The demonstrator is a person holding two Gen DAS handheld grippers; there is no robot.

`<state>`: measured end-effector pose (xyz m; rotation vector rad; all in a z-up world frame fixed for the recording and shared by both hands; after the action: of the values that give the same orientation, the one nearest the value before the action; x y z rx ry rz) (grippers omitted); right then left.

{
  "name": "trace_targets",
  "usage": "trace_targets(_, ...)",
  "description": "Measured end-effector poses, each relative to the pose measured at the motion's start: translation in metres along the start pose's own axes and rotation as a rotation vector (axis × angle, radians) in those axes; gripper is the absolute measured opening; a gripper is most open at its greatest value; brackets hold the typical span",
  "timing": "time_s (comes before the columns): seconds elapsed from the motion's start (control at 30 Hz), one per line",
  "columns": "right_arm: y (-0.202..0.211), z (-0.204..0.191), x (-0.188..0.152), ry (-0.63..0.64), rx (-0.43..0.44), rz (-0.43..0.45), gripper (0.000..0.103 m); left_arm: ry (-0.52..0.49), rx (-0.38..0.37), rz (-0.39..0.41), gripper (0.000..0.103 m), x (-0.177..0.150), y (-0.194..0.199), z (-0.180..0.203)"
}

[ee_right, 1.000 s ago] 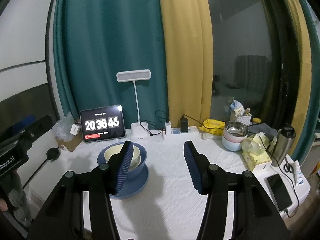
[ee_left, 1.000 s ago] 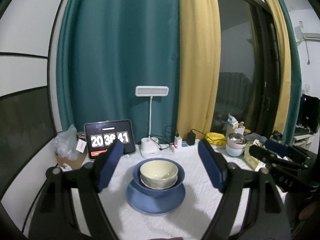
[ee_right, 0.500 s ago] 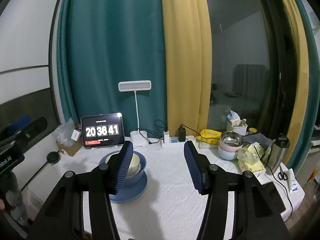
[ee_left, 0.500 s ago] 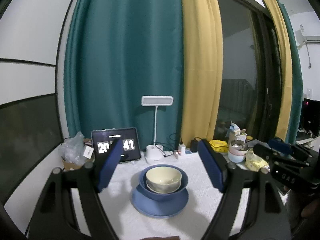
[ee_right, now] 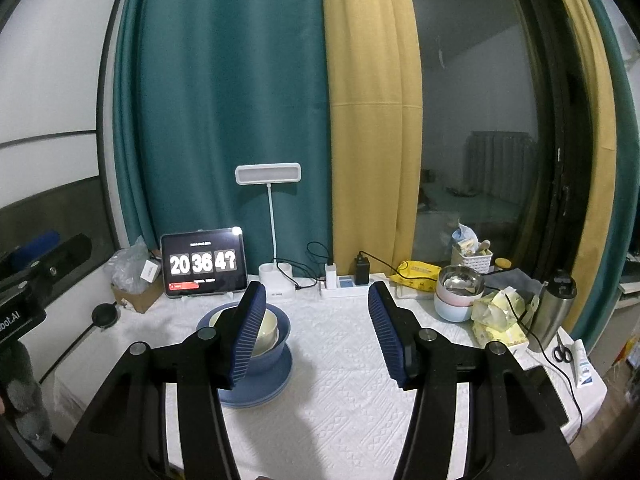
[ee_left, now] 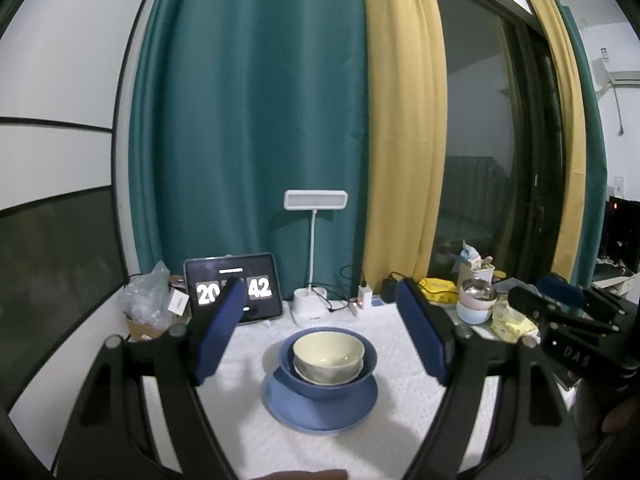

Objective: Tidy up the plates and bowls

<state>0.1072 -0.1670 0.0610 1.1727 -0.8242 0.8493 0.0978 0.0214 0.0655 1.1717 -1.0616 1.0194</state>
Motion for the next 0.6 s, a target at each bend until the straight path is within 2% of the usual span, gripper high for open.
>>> trace_targets(0.6,-0.0002,-0.0006,-0.0023,0.000,0.000,-0.005,0.057,-0.001,0.019,-0.005,0.079,-0.0006,-0.0016,-0.0056)
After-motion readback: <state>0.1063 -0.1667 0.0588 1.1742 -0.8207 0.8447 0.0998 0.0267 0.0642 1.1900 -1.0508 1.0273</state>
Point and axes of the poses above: each gripper's, at about its wrist camera, not at the fingertips, and y roughly against the way its jaws point, z to its right, x to its top, the point moved 6 cm from there along -y, roughly the way its jaws point, and after that the axes turned 8 degrees about -x, right-handed, at the moved point
